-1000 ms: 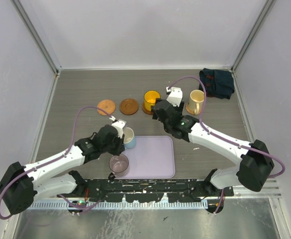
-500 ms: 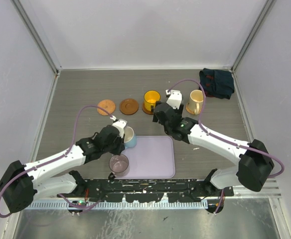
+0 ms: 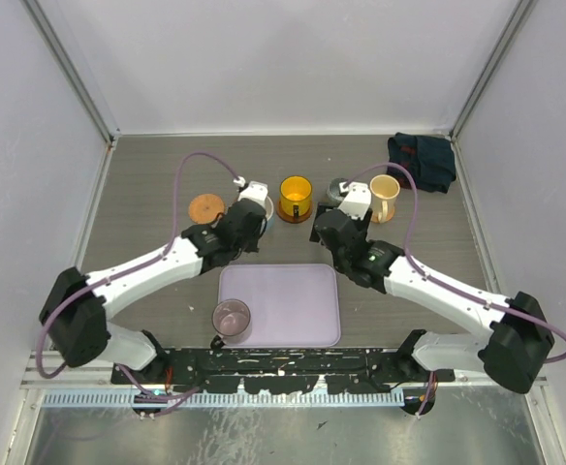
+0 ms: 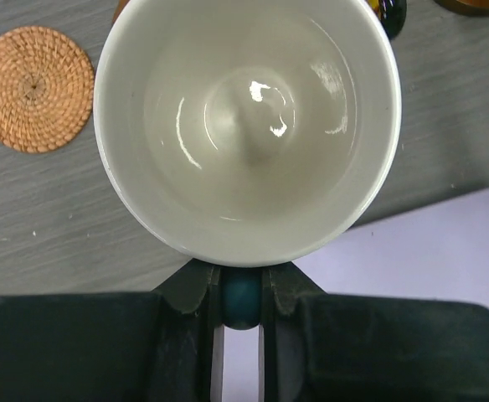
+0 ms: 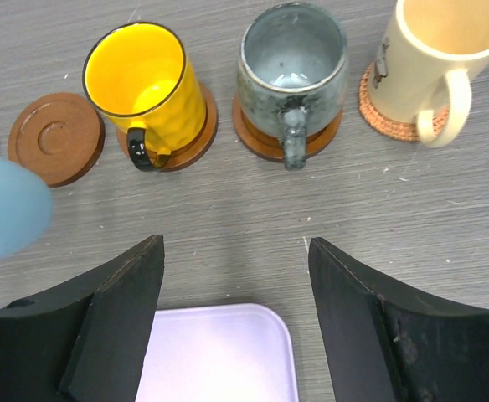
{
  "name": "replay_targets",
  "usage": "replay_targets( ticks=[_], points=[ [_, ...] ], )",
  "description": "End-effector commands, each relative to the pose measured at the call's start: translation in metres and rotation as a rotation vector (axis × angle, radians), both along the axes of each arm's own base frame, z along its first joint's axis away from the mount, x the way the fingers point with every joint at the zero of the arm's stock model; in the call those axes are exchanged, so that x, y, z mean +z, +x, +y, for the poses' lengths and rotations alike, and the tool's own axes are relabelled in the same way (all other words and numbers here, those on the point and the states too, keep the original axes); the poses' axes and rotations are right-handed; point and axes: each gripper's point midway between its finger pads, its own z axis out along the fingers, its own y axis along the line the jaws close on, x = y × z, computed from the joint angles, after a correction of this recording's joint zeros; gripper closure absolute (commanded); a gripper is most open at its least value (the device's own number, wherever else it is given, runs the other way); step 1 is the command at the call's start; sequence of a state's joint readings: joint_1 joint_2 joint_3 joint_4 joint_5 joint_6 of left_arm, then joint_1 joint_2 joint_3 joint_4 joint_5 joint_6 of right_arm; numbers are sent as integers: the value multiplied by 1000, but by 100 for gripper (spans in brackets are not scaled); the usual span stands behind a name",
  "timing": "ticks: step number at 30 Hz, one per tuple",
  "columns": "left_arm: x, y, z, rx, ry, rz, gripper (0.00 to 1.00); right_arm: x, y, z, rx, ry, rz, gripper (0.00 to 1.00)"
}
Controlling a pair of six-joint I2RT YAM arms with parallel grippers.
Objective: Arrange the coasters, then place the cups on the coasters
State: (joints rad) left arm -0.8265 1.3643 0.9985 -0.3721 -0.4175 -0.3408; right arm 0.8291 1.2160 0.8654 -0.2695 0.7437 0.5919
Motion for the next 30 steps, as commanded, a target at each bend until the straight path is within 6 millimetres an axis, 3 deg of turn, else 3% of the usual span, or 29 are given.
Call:
replay_targets(
  ticks=[1, 8, 15, 30],
  points=[
    [23, 40, 2, 101, 20, -81, 100, 26, -1, -23, -74, 8, -99, 26],
    [20, 79, 8, 174, 19, -24, 100, 31, -9, -44, -108, -19, -135, 27],
    [22, 109, 9, 199, 62, 9, 100, 25, -13, -45, -88, -20, -124, 27],
    [-8, 135, 10, 222, 44, 120, 100, 11, -15, -38, -57, -30, -71, 28]
  ],
)
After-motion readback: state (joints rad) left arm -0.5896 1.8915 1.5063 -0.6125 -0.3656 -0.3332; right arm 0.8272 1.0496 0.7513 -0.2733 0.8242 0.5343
